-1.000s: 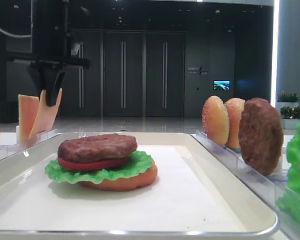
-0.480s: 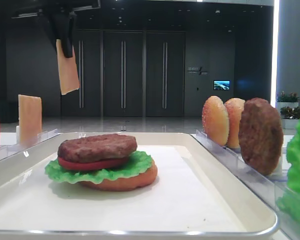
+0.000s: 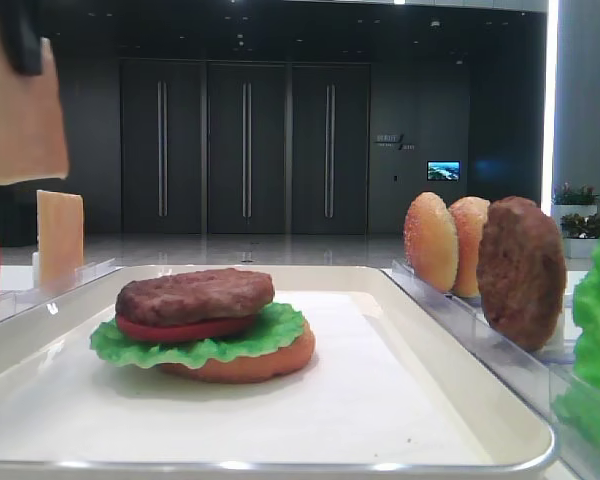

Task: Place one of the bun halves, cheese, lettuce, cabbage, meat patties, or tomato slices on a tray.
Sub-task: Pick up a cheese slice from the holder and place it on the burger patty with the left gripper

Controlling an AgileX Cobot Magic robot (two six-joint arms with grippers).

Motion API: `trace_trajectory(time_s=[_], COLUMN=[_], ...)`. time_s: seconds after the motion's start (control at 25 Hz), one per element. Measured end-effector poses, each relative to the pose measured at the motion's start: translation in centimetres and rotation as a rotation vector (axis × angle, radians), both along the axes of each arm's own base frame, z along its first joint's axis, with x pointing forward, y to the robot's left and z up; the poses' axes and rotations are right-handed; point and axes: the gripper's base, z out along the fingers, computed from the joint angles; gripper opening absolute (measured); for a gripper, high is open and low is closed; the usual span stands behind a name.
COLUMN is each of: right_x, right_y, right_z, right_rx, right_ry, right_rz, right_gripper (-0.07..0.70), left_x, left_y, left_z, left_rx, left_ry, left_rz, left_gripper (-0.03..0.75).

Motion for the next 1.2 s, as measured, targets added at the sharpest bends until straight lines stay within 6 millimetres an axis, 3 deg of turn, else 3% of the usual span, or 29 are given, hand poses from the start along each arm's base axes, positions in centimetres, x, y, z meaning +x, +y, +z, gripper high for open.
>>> trace_trajectory(time_s=[0.12, 0.28, 0.72, 1.0, 1.2], right_x=[0.0, 0.0, 0.0, 0.0, 0.0], right_y=[0.0, 0.0, 0.0, 0.0, 0.0], right_z=[0.0, 0.0, 0.0, 0.0, 0.0], right_rx=[0.000, 0.000, 0.000, 0.000, 0.000], right_ry=[0.000, 0.000, 0.000, 0.000, 0.000], right_rz=[0.000, 0.000, 0.000, 0.000, 0.000], right_gripper=[0.363, 0.363, 0.363, 0.363, 0.363], left_x=[-1.4, -1.1, 1.0, 1.2, 0.4], left_y=[0.7, 0.5, -4.2, -1.5, -1.6], left_z=[-0.6, -1.2, -3.0, -5.6, -6.8], left_rx=[-0.003, -0.018, -0.476, -0.658, -0.700], left_ry=[0.005, -0.028, -0.134, -0.176, -0.159], left_rz=[0.014, 0.011, -0.205, -0.221, -0.284], left_gripper=[0.030, 0.030, 0.030, 0.030, 0.030])
